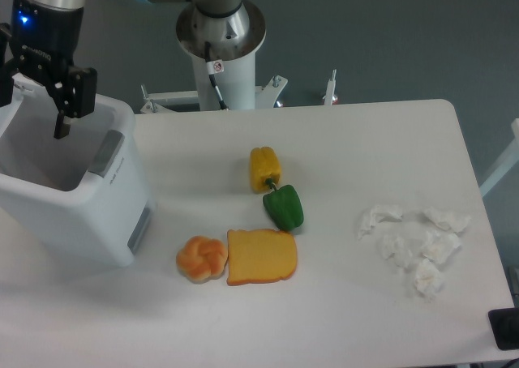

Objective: Place the square bread in the trash can

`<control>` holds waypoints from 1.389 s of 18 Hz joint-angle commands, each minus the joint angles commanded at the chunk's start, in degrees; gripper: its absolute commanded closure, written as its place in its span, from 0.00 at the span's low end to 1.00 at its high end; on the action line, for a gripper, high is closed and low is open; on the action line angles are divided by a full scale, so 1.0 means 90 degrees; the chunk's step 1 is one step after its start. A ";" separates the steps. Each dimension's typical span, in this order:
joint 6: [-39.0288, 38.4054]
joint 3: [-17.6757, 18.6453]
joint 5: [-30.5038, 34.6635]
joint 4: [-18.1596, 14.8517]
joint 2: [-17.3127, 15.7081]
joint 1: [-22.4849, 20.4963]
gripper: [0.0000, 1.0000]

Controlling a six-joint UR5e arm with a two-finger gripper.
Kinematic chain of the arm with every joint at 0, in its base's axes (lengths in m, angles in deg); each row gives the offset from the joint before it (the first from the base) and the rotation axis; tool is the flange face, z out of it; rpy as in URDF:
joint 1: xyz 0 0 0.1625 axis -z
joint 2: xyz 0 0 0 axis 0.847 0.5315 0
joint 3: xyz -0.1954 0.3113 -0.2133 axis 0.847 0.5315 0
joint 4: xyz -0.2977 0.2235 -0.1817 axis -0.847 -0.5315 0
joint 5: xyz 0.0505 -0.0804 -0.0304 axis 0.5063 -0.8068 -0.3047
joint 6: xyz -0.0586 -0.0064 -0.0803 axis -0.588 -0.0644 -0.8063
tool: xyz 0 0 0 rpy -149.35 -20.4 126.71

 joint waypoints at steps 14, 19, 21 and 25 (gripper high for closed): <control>0.3639 -0.0039 0.0818 0.0010 0.0927 -0.2539 0.00; 0.4852 -0.0039 0.1573 -0.0010 0.1503 -0.2900 0.00; 0.5174 -0.0020 0.1622 -0.0010 0.1737 -0.3057 0.00; 0.5858 -0.0059 0.1933 0.0029 0.2129 -0.3223 0.00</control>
